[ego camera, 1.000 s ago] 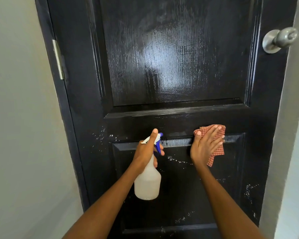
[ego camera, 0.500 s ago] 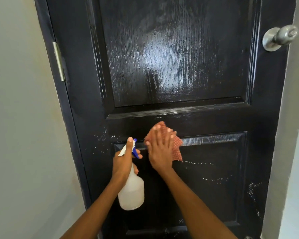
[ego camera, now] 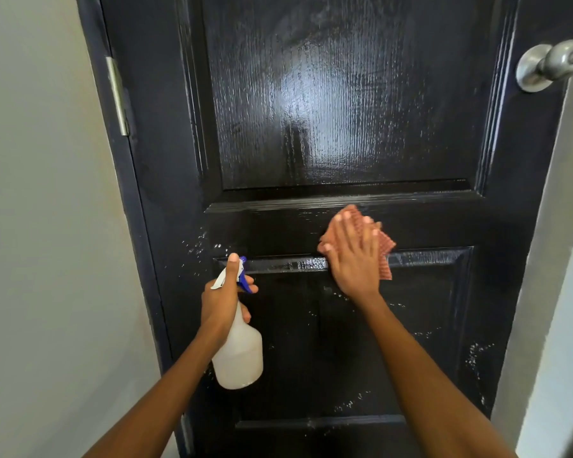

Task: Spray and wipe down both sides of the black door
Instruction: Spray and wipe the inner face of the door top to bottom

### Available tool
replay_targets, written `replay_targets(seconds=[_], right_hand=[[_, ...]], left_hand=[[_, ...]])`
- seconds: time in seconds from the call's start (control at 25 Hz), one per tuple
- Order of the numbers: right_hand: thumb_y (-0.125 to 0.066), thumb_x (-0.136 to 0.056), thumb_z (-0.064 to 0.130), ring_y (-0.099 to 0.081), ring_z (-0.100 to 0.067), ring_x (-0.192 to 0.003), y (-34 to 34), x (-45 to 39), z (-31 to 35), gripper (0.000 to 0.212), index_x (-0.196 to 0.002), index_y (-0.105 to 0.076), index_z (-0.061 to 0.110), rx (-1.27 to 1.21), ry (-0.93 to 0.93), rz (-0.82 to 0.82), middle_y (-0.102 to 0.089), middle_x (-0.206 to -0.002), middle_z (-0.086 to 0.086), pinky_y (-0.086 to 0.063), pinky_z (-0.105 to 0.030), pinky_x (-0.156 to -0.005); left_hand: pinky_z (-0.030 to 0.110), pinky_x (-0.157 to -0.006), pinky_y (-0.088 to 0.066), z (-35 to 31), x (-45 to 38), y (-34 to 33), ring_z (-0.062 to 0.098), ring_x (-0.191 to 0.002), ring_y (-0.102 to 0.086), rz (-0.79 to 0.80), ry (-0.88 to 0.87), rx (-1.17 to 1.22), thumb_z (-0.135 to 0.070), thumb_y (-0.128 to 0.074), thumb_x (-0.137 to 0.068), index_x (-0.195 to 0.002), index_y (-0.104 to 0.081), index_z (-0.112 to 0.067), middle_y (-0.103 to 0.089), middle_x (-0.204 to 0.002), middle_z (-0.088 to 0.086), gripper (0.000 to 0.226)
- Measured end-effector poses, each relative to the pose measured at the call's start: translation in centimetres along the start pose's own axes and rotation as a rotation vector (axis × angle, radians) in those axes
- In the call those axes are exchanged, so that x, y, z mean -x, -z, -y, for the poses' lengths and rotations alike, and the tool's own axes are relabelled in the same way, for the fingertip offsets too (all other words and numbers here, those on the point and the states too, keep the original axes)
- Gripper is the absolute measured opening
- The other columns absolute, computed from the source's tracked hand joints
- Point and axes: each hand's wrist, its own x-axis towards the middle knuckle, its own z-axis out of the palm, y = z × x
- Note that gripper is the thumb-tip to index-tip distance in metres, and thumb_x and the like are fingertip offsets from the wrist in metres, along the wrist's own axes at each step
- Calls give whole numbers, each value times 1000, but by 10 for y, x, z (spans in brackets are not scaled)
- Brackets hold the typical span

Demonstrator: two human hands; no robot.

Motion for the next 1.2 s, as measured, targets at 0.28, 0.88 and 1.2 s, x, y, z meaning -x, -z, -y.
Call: replay_targets(seconds=[0.28,0.88,1.2], right_hand=[[-20,-110,51,4,-42,-158,24,-32,11,69,-165,-1,14,-287,-835,-163,1,-173,-6,-2,-58,-127],[-48,-106,27,33,-26,-152,-82,-9,277,83,-163,13,21,8,868,423,27,-168,-2,21,-49,-123],[-28,-109,44,8,-31,-159,-27,-94,239,65,-166,-6,20,-16,630,74,3,-173,-5,6,-50,-128]], left_hand=[[29,-46,-50,-7,9,11,28,-53,-60,-70,-25,-24,-73,-40,-81,-95,-70,-8,-75,-91,10,73],[29,-53,-55,2,18,125,27,-61,-66,-400,6,-69,-74,-35,-85,-97,-73,-11,-74,-88,11,75],[28,-47,-53,-18,22,126,28,-62,-67,-392,-16,9,-74,-41,-79,-93,-73,-9,-76,-87,7,74]])
